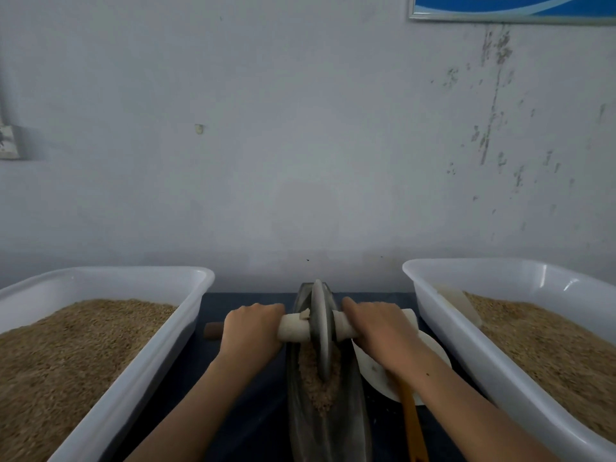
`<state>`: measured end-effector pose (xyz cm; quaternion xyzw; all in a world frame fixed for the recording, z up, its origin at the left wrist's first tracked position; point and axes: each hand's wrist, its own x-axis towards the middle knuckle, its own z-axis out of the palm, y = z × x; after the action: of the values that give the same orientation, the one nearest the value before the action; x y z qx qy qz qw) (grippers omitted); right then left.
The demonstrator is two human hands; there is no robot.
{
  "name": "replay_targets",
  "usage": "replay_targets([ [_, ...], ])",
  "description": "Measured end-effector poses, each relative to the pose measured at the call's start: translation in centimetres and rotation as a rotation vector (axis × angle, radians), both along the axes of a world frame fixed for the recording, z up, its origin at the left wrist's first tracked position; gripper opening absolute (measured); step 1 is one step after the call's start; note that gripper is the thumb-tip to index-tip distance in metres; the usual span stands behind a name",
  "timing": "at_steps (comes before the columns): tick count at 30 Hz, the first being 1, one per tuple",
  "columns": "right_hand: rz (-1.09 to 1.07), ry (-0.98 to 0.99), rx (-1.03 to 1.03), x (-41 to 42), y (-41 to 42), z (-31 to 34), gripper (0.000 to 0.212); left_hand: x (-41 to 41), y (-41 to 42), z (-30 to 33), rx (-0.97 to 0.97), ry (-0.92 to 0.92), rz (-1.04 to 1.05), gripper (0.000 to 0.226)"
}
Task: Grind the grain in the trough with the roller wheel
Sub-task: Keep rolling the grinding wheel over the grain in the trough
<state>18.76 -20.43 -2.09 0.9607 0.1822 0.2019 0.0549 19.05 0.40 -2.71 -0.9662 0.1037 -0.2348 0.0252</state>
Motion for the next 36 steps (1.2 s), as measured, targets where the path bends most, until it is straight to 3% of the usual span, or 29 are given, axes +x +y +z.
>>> replay_targets([
  [3, 0.019, -0.079, 0.017, 0.1, 0.0, -0.5, 0.021, -0.1, -0.1, -0.3, -0.008, -0.066, 0.003, 0.018],
  [6, 0.025, -0.039, 0.033, -0.3, 0.0, -0.3, 0.02, -0.3, 0.1, -0.2, 0.0, -0.024, -0.003, 0.019],
  [14, -0.024, 0.28, -0.079, -1.3, 0.1, 1.8, 0.028, -0.3, 0.5, 1.4, 0.072, 0.379, -0.009, 0.038],
  [23, -0.024, -0.027, 0.073, -0.3, 0.3, -0.4, 0.021, -0.6, -0.2, 0.0, 0.017, -0.006, 0.025, 0.019],
  [25, -0.014, -0.037, 0.085, -0.2, 0.2, -0.6, 0.021, -0.6, -0.2, -0.1, 0.009, -0.019, 0.015, 0.019],
  [28, -0.016, 0.03, 0.044, -0.5, 0.1, 0.1, 0.024, -0.5, 0.1, 0.3, 0.027, 0.079, 0.008, 0.022],
  [33, -0.003, 0.226, -0.046, -0.9, 0.1, 1.4, 0.029, -0.3, 0.5, 1.4, 0.061, 0.406, 0.022, 0.038],
  [36, -0.002, 0.224, -0.048, -0.8, 0.3, 1.3, 0.028, -0.2, 0.5, 1.5, 0.07, 0.442, 0.049, 0.04],
])
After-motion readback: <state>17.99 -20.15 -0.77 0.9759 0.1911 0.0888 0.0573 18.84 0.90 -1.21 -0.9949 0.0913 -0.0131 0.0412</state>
